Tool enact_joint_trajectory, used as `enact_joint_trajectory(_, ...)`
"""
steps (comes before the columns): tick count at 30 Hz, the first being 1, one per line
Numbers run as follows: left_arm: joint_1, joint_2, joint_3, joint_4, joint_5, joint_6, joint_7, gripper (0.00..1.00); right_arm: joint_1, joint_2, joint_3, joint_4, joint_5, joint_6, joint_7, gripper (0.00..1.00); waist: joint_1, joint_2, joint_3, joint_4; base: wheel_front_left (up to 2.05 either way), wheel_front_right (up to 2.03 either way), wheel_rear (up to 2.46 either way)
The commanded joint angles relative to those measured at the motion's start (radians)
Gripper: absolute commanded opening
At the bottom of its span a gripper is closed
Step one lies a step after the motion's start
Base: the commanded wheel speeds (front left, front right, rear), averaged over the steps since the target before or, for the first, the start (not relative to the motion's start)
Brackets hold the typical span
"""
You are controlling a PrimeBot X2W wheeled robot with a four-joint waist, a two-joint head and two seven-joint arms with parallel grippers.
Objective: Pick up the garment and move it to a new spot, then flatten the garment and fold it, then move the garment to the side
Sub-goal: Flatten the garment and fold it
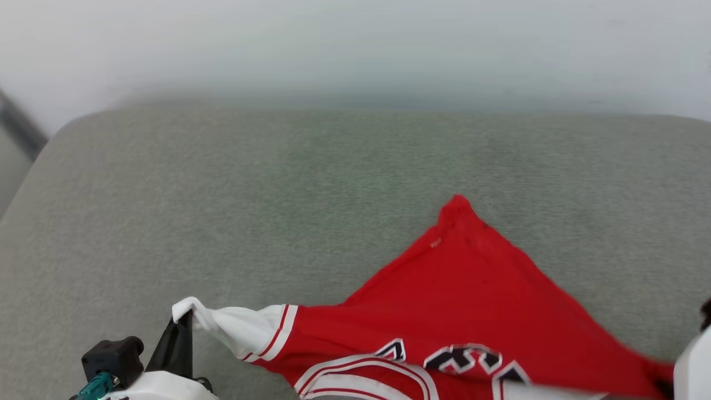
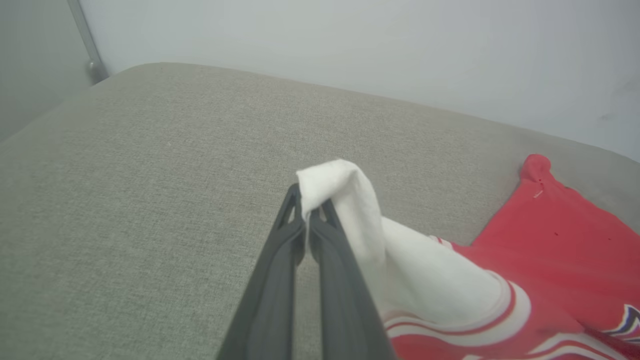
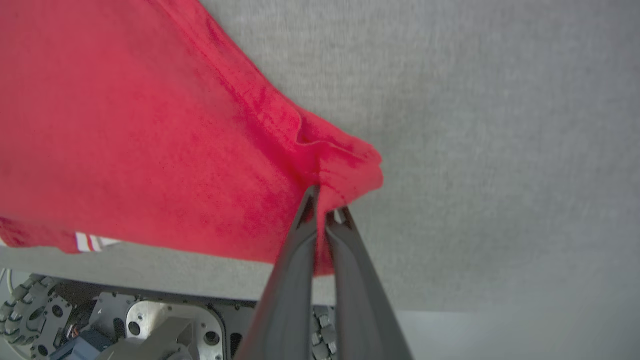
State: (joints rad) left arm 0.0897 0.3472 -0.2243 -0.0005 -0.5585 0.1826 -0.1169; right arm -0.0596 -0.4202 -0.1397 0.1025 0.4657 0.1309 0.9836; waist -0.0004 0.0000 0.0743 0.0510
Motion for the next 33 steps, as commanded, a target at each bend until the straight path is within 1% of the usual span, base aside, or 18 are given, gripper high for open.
enact_joint_trajectory(1, 0.02, 0.007, 0.005, -0.017, -0.003, 0.012, 0.006, 0.0, 0.102, 0.047, -0.027, -0.047, -0.013, 0.0, 0.02, 0.0, 0.0004, 0.0, -0.035, -0.061, 0.0, 0.0, 0.0)
enact_joint_trajectory(4, 0.032, 0.007, 0.002, -0.034, -0.006, 0.02, 0.017, 0.0, 0.234, 0.142, -0.074, -0.092, -0.019, 0.0, 0.047, 0.0, 0.0004, 0.0, -0.038, -0.081, 0.0, 0.0, 0.0)
enact_joint_trajectory(5, 0.033, 0.009, 0.001, -0.037, -0.006, 0.021, 0.021, 0.0, 0.264, 0.167, -0.084, -0.103, -0.026, 0.0, 0.052, 0.04, 0.0004, 0.0, -0.039, -0.086, 0.0, 0.0, 0.0)
enact_joint_trajectory(6, 0.034, 0.01, -0.002, -0.039, -0.006, 0.019, 0.024, 0.0, 0.295, 0.192, -0.091, -0.109, -0.03, 0.0, 0.057, 0.37, 0.0004, 0.0, -0.039, -0.089, 0.0, 0.0, 0.0)
enact_joint_trajectory(7, 0.032, 0.011, -0.003, -0.039, -0.007, 0.017, 0.025, 0.0, 0.316, 0.221, -0.103, -0.114, -0.026, 0.0, 0.057, 1.0, 0.0004, 0.0, -0.038, -0.093, 0.0, 0.0, 0.0)
enact_joint_trajectory(10, 0.029, 0.012, -0.007, -0.041, -0.006, 0.015, 0.029, 0.0, 0.317, 0.273, -0.132, -0.146, -0.034, 0.0, -0.01, 1.0, 0.0004, 0.0, -0.038, -0.106, 0.0, 0.0, 0.0)
enact_joint_trajectory(13, 0.019, 0.017, -0.01, -0.042, -0.006, 0.011, 0.029, 0.0, 0.277, 0.273, -0.128, -0.18, -0.031, 0.0, -0.151, 1.0, 0.0004, 0.0, -0.036, -0.11, 0.0, 0.0, 0.0)
enact_joint_trajectory(15, 0.012, 0.019, -0.011, -0.047, -0.003, 0.009, 0.03, 0.0, 0.241, 0.258, -0.111, -0.191, -0.016, 0.0, -0.275, 1.0, 0.0004, 0.0, -0.033, -0.111, 0.0, 0.0, 0.0)
enact_joint_trajectory(18, -0.005, 0.024, -0.02, -0.056, 0.006, 0.008, 0.034, 0.0, 0.175, 0.225, -0.089, -0.172, 0.011, 0.0, -0.454, 1.0, 0.0004, 0.0, -0.018, -0.105, 0.0, 0.0, 0.0)
enact_joint_trajectory(19, -0.005, 0.024, -0.02, -0.056, 0.006, 0.008, 0.034, 0.0, 0.175, 0.225, -0.089, -0.172, 0.011, 0.0, -0.454, 1.0, 0.0004, 0.0, -0.018, -0.105, 0.0, 0.0, 0.0)
enact_joint_trajectory(20, -0.021, 0.026, -0.026, -0.066, 0.014, 0.008, 0.037, 0.0, 0.122, 0.204, -0.062, -0.149, 0.026, 0.0, -0.556, 1.0, 0.0004, 0.0, 0.0, -0.097, 0.0, 0.0, 0.0)
enact_joint_trajectory(22, -0.038, 0.026, -0.031, -0.075, 0.021, 0.008, 0.038, 0.0, 0.073, 0.184, -0.033, -0.114, 0.042, 0.0, -0.611, 1.0, 0.0004, 0.0, 0.021, -0.089, 0.0, 0.0, 0.0)
enact_joint_trajectory(24, -0.061, 0.021, -0.041, -0.09, 0.03, 0.01, 0.041, 0.0, 0.009, 0.159, 0.003, -0.081, 0.051, 0.0, -0.617, 1.0, 0.0004, 0.0, 0.051, -0.078, 0.0, 0.0, 0.0)
enact_joint_trajectory(26, -0.088, 0.02, -0.048, -0.099, 0.038, 0.004, 0.04, 0.0, -0.053, 0.124, 0.043, -0.054, 0.06, 0.0, -0.592, 1.0, 0.0004, 0.0, 0.085, -0.064, 0.0, 0.0, 0.0)
enact_joint_trajectory(27, -0.088, 0.02, -0.048, -0.099, 0.038, 0.004, 0.04, 0.0, -0.053, 0.124, 0.043, -0.054, 0.06, 0.0, -0.592, 1.0, 0.0004, 0.0, 0.085, -0.064, 0.0, 0.0, 0.0)
enact_joint_trajectory(28, -0.1, 0.018, -0.051, -0.102, 0.04, 0.003, 0.039, 0.0, -0.087, 0.11, 0.067, -0.042, 0.066, 0.0, -0.567, 1.0, 0.0004, 0.0, 0.1, -0.058, 0.0, 0.0, 0.0)
enact_joint_trajectory(30, -0.126, 0.015, -0.058, -0.106, 0.047, -0.003, 0.035, 0.0, -0.154, 0.082, 0.115, -0.015, 0.075, 0.0, -0.489, 1.0, 0.0004, 0.0, 0.13, -0.047, 0.0, 0.0, 0.0)
enact_joint_trajectory(33, -0.164, 0.007, -0.072, -0.11, 0.057, -0.012, 0.032, 0.0, -0.252, 0.045, 0.178, 0.014, 0.077, 0.0, -0.334, 1.0, 0.0004, 0.0, 0.172, -0.024, 0.0, 0.0, 0.0)
